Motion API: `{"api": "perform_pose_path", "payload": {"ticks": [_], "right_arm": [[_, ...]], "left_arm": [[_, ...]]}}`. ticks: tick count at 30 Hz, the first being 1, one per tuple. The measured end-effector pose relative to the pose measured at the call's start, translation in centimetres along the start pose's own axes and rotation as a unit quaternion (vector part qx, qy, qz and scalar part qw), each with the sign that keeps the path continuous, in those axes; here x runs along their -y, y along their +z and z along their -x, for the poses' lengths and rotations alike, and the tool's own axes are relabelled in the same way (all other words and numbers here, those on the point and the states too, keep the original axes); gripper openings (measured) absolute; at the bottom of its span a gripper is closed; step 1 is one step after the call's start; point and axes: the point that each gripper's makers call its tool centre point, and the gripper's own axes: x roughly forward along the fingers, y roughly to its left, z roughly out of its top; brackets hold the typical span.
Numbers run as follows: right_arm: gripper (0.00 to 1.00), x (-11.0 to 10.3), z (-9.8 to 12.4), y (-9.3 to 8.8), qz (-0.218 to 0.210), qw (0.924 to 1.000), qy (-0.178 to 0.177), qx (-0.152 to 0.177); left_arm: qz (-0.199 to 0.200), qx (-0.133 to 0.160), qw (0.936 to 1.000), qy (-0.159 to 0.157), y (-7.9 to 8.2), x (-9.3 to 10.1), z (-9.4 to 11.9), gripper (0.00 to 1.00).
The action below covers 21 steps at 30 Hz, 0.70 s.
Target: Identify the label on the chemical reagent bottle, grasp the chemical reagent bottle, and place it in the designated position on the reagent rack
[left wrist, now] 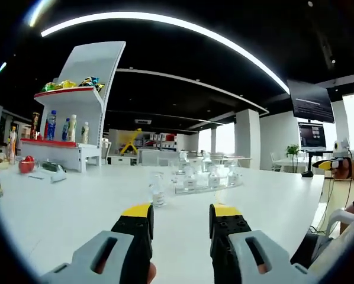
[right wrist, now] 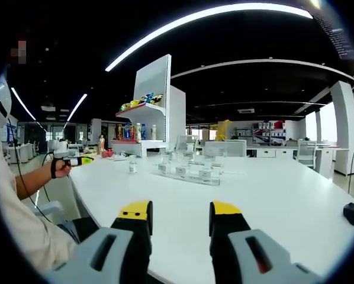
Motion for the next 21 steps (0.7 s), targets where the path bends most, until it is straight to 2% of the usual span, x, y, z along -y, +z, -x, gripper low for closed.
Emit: {"api": "perform_pose_path", "payload": {"ticks": [21], "right_arm": [[0.38, -0.25, 0.13, 0.31, 0.001, 1.0, -0.001, 0.001]], "left_arm": [[0.001, -0.003, 1.0, -0.001, -0.07, 0.04, 0.04, 0.38]]}}
